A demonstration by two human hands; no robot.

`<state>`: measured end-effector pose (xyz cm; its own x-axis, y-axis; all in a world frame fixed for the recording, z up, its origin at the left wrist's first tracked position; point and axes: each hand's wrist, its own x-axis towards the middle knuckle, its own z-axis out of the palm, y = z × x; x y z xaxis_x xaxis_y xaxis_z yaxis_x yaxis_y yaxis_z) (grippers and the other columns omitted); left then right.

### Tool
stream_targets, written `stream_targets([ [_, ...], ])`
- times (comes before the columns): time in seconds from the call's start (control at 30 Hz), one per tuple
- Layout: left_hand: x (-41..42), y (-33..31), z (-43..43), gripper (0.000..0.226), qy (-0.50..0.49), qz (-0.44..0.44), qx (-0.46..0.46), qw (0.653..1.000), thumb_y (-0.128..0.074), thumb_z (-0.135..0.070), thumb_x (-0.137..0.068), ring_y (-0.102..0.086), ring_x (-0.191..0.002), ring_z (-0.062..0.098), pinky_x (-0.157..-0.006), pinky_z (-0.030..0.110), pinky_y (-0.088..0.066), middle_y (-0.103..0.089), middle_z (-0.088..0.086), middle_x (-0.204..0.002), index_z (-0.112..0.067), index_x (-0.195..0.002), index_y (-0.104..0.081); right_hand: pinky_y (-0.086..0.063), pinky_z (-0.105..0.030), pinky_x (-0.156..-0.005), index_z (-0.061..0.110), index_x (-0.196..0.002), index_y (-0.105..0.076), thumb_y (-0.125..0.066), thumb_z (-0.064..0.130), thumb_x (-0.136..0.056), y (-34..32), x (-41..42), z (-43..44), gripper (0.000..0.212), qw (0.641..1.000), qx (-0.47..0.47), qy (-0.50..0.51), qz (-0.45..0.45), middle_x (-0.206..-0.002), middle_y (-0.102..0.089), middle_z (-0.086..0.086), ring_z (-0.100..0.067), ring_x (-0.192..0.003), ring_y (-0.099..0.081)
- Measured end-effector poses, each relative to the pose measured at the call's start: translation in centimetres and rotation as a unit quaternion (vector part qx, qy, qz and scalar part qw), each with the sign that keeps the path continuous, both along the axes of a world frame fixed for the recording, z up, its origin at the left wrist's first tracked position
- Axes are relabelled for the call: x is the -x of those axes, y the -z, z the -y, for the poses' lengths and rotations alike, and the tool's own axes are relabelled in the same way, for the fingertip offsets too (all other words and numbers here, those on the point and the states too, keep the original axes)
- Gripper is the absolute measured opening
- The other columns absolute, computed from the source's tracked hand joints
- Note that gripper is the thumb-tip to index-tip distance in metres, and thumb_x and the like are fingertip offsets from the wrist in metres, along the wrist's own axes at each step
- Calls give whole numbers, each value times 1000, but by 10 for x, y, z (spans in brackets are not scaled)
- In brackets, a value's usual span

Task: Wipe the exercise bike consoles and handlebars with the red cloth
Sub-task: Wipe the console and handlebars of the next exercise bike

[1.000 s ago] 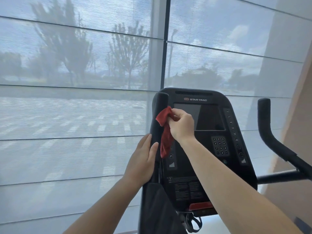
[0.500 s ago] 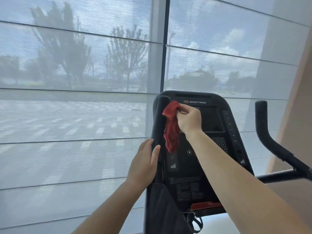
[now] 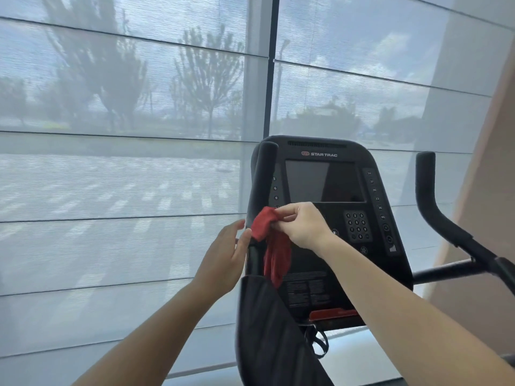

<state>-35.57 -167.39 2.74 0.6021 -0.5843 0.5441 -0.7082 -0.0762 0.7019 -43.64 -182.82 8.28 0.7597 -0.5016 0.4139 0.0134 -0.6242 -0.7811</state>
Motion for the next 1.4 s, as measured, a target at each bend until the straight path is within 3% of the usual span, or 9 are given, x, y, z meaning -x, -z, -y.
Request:
stream_targets([
  [0.1,-1,0,-7,47,5,-4,-3,1000,-35,-42,-95,-47,-101,-4,-90,16,-31,-47,-7,-135,-21,-136,-41,-54,-34,-87,18,-95,-74,-69,14,-81,-6,3,-10,15,999,-23,11,33,-91,-73,-3,-13,-87,-68],
  [0.2,-1,-1,-15,40,21,10,12,1000,-38,-43,-94,-52,-98,-8,-83,10,-36,-49,-12,-129,-34,-133,-42,-44,-20,-94,24,-101,-73,-64,14,-83,-4,6,-26,22,995,91,-24,-32,-110,-62,8,-5,-101,-58],
  [0.3,-1,-2,-23,34,45,32,11,998,-42,-41,-93,-51,-98,-13,-81,3,-37,-49,-19,-122,-45,-127,-42,-40,-15,-92,25,-98,-73,-56,13,-85,-8,15,-34,24,995,71,-31,-65,-111,-59,16,0,-103,-54],
  [0.43,-4,-7,-24,28,79,49,-2,996,-47,-33,-94,-54,-100,-6,-91,15,-42,-53,-16,-118,-34,-121,-55,-41,-4,-86,21,-93,-75,-53,2,-85,-3,23,-36,31,997,60,-39,-37,-107,-64,17,7,-100,-57],
  [0.53,-6,-6,-23,26,93,64,-14,994,-47,-32,-94,-50,-99,-9,-88,8,-37,-52,-20,-113,-35,-117,-58,-46,-18,-94,10,-100,-71,-61,-5,-83,8,22,-37,25,999,23,-10,36,-109,-66,2,-7,-103,-62],
  [0.7,-8,-2,-25,30,114,75,-13,990,-45,-33,-95,-50,-101,-7,-88,4,-34,-51,-20,-117,-32,-123,-55,-54,-34,-87,21,-102,-67,-72,22,-80,20,20,-40,23,991,-83,99,25,-100,-70,0,-15,-93,-66],
  [0.93,-13,2,-25,38,132,94,-25,986,-41,-36,-96,-46,-112,-2,-95,10,-31,-47,-17,-128,-28,-132,-48,-57,-40,-77,33,-91,-69,-58,22,-91,18,16,-58,16,973,-228,13,33,-91,-73,0,-18,-85,-70],
  [1.3,-53,-41,-2,41,100,103,-18,989,-41,-43,-93,-53,-108,8,-90,23,-36,-49,-6,-132,-26,-130,-45,-47,-8,-72,23,-90,-71,-69,12,-80,-23,-6,-32,15,977,-2,171,124,-83,-68,14,7,-71,-61],
  [1.4,-69,-69,8,46,76,123,-15,989,-39,-44,-93,-53,-110,10,-90,23,-34,-45,-3,-138,-25,-135,-41,-47,-13,-84,24,-98,-70,-68,14,-81,-47,-20,-23,19,961,32,207,183,-92,-67,13,5,-79,-60],
])
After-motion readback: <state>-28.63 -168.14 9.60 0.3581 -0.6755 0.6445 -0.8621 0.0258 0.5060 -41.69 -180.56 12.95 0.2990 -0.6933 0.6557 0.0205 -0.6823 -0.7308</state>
